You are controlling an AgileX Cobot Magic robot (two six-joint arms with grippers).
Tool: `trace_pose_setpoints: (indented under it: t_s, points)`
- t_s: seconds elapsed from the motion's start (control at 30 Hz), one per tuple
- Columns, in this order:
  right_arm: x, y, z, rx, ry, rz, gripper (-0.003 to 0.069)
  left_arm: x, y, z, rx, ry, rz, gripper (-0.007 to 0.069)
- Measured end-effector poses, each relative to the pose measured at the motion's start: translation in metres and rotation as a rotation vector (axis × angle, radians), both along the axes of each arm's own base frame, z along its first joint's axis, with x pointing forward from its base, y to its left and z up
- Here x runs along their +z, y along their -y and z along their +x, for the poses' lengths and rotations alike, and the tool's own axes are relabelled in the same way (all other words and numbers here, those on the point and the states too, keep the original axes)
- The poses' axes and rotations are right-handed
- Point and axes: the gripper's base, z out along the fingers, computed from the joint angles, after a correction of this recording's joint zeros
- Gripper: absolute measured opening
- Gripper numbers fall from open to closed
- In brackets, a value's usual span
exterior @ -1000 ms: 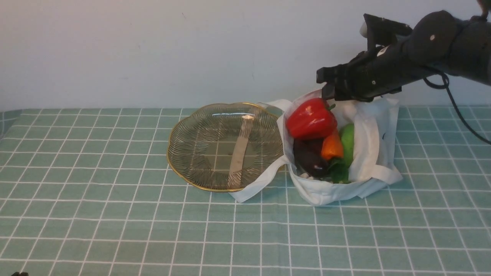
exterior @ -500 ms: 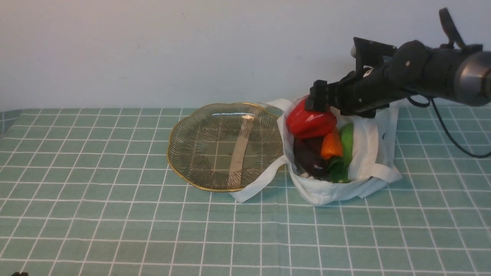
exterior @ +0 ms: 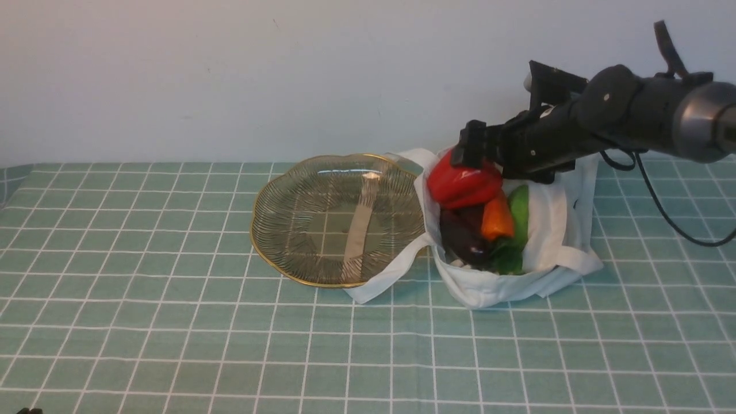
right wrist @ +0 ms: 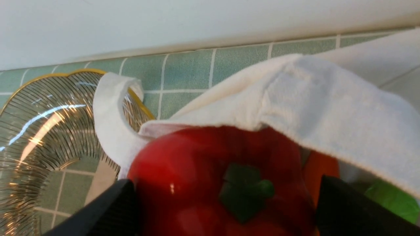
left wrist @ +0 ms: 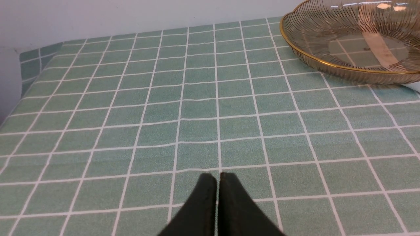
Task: Take vegetables from cloth bag on blue coffee tablecloth place on plate.
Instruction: 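Reach for the red bell pepper in the white bag with the right gripper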
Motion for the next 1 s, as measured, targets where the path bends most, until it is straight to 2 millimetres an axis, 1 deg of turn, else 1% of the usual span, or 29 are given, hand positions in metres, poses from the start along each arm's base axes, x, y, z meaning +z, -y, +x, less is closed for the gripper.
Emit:
trace_pose_setpoints:
  t_s: [0.23,0.4,0.6,0.7,0.8,0.9,1.0]
  points:
    - [0.0,-0.002,-0.003,0.038,-0.039,-0.006,0.0687,0.0,0.0,0.0,0.0,0.0,0.0,-0.0005]
    - [-0.001,-0.002,-0.005,0.086,-0.037,-0.031,0.0662,0.0,0.0,0.0,0.0,0.0,0.0,-0.0005]
    - [0.0,-0.004,-0.008,0.184,-0.031,-0.076,0.0585,0.0,0.0,0.0,0.0,0.0,0.0,-0.0005]
    - [0.0,-0.005,-0.013,0.257,-0.047,-0.099,0.0575,0.0,0.0,0.0,0.0,0.0,0.0,-0.0005]
    - [-0.001,-0.006,-0.016,0.297,-0.064,-0.109,0.0579,0.0,0.0,0.0,0.0,0.0,0.0,-0.0005]
    - [-0.004,-0.006,-0.018,0.335,-0.083,-0.13,0.0603,0.0,0.0,0.0,0.0,0.0,0.0,-0.0005]
    - [-0.008,-0.005,-0.018,0.384,-0.064,-0.171,0.0661,0.0,0.0,0.0,0.0,0.0,0.0,-0.0005]
